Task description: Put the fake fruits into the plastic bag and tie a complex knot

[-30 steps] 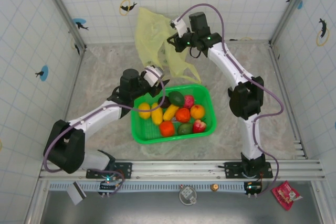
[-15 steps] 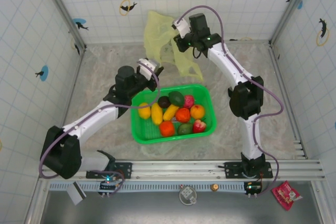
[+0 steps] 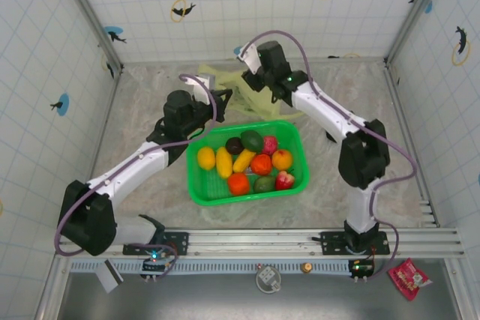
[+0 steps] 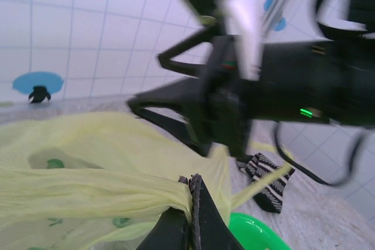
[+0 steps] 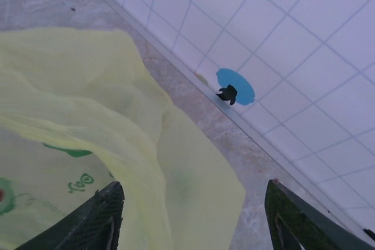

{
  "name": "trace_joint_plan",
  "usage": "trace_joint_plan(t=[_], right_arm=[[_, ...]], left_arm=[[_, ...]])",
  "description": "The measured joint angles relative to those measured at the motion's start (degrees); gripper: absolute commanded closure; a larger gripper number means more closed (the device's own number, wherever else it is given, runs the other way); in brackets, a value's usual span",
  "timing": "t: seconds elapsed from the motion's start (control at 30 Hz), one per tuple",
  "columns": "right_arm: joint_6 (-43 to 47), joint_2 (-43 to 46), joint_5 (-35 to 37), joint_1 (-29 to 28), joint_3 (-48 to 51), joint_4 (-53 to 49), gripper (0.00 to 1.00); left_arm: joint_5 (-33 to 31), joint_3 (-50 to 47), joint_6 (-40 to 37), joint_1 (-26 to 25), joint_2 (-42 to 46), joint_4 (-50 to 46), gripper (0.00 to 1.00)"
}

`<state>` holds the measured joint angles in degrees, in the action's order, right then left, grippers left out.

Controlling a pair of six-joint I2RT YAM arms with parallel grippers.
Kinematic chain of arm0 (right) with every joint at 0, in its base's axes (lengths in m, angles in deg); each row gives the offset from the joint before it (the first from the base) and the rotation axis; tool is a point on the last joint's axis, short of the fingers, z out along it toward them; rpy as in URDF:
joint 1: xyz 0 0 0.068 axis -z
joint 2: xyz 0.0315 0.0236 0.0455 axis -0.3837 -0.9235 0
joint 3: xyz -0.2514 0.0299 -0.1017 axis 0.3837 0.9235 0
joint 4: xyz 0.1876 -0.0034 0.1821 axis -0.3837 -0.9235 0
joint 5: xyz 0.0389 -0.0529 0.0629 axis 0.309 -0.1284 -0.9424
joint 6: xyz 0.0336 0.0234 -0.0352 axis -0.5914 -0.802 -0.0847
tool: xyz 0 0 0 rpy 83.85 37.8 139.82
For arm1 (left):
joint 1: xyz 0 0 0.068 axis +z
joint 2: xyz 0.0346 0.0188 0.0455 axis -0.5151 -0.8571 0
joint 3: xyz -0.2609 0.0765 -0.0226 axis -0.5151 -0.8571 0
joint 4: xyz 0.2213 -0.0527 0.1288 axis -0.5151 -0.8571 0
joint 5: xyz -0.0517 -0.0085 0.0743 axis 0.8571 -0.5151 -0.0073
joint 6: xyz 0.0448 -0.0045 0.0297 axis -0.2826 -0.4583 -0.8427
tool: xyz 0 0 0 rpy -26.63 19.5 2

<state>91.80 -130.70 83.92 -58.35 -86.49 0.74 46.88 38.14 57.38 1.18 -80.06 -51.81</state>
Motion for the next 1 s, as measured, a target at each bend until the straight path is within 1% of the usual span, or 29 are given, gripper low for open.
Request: trace_joint_plan(t=[0.07,0.13,0.2,0.23,0.33,0.4,0.43,0.5,0.57,0.63,0.77,0.83,0.9,0.97,1.0], right_arm=[[-2.14,5.42,0.37,-0.96,7.21,4.13,0.39],[-6.29,10.93,0.72,-1.51,13.94,8.44,0.43],[-10.91,15.04,0.55,-1.29,17.90,10.78,0.52],[-13.20,16.76,0.33,-0.98,19.39,11.82,0.59],[-18.60,20.31,-1.86,-0.09,21.84,12.46,0.81],[-21.20,20.59,-3.32,0.37,21.86,12.11,0.91],[-22.38,20.44,-4.35,0.50,21.86,11.54,0.94],[-24.41,19.52,-6.21,0.59,21.86,10.14,0.96],[-26.60,17.07,-9.09,0.66,21.16,8.28,0.98],[-28.39,12.72,-12.00,0.66,18.86,6.27,0.99],[-31.19,0.26,-16.79,0.72,10.27,2.47,1.00],[-32.52,-5.68,-18.32,0.83,4.96,0.94,1.00],[-33.86,-12.02,-19.08,1.05,-2.64,-1.95,1.00],[-34.45,-18.45,-17.22,1.27,-12.22,-4.55,1.00],[-34.49,-21.68,-14.86,1.36,-17.55,-5.70,1.00]], left_arm=[[-0.07,0.00,2.14,0.52,0.00,-0.76,1.00],[0.00,0.00,4.33,1.29,-0.02,-1.46,1.00],[0.07,0.11,5.77,1.79,0.00,-2.12,1.00],[0.13,0.24,6.23,2.01,-0.02,-2.64,1.00],[0.48,0.61,7.23,2.14,0.00,-3.89,1.00],[0.63,0.61,7.26,2.14,0.07,-4.48,1.00],[0.68,0.61,7.26,2.14,0.13,-4.72,1.00],[0.92,0.61,7.21,2.14,0.28,-5.07,1.00],[1.29,0.61,7.06,2.14,0.52,-5.38,1.00],[1.79,0.63,6.64,2.19,0.81,-5.79,1.00],[3.54,0.66,4.94,2.43,1.38,-7.10,1.00],[4.87,0.66,4.04,2.58,1.55,-7.52,1.00],[6.40,0.66,3.45,2.84,1.81,-7.93,1.00],[8.46,0.68,2.75,2.89,2.27,-8.46,1.00],[9.44,0.76,2.49,2.89,2.56,-8.87,1.00]])
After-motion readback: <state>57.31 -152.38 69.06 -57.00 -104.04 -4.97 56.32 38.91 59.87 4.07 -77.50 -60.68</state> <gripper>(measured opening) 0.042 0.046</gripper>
